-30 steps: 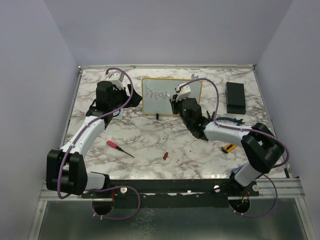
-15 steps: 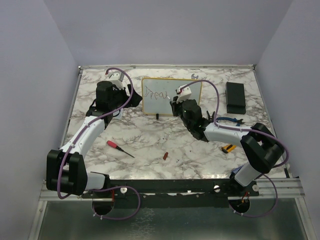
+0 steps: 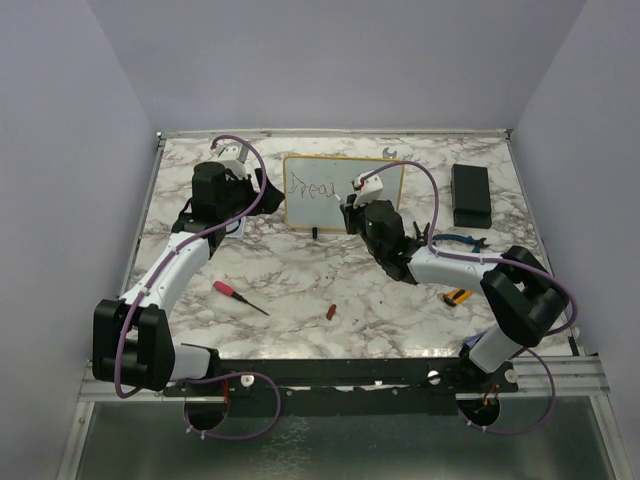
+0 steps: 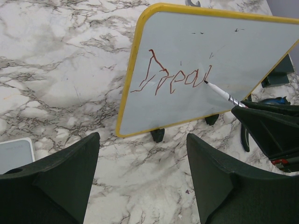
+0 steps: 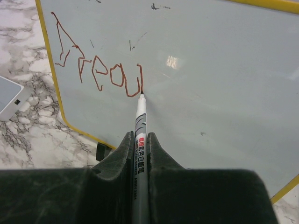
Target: Write a sentence on the whiteboard
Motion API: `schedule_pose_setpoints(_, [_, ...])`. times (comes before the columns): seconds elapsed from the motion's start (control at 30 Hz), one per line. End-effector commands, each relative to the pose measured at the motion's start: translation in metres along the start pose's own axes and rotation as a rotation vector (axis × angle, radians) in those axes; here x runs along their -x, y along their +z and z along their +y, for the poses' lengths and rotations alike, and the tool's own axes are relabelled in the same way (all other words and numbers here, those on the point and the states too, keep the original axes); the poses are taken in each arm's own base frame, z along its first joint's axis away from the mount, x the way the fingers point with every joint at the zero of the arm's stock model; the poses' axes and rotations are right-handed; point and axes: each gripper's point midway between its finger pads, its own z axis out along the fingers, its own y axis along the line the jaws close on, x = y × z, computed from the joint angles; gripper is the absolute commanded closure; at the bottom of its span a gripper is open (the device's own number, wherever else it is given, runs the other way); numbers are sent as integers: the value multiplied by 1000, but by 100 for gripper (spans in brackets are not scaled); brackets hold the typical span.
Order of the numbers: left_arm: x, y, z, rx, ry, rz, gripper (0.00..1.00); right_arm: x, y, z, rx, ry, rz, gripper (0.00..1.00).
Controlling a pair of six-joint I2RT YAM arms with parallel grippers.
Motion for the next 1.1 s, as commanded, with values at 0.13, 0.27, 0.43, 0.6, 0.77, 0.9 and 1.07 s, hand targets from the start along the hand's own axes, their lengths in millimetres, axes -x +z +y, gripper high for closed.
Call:
schedule_pose_setpoints(0.13, [1, -4, -6, -22, 10, -8, 24, -19, -5, -5, -14, 6, 50, 100])
schedule_pose_setpoints(0.27, [2, -4, -7, -23, 11, -8, 24, -10, -4, -6, -21, 8, 27, 99])
schedule_pose_setpoints(0.43, [2, -4, -7, -24, 10, -8, 24, 10, -1, -7, -35, 11, -16, 99])
schedule_pose_setpoints(0.6, [3, -5, -7, -24, 11, -11, 24, 26, 3, -8, -48, -3, -53, 99])
schedule_pose_setpoints(0.77, [3, -5, -7, -22, 12, -12, 24, 36, 4, -9, -60, -10, -78, 99])
schedule_pose_setpoints(0.9, [2, -5, -7, -23, 12, -11, 24, 36, 2, -16, -93, -12, -80, 99])
schedule_pose_setpoints(1.07, [2, -5, -7, -23, 13, -10, 24, 28, -2, -22, -115, -17, -61, 99])
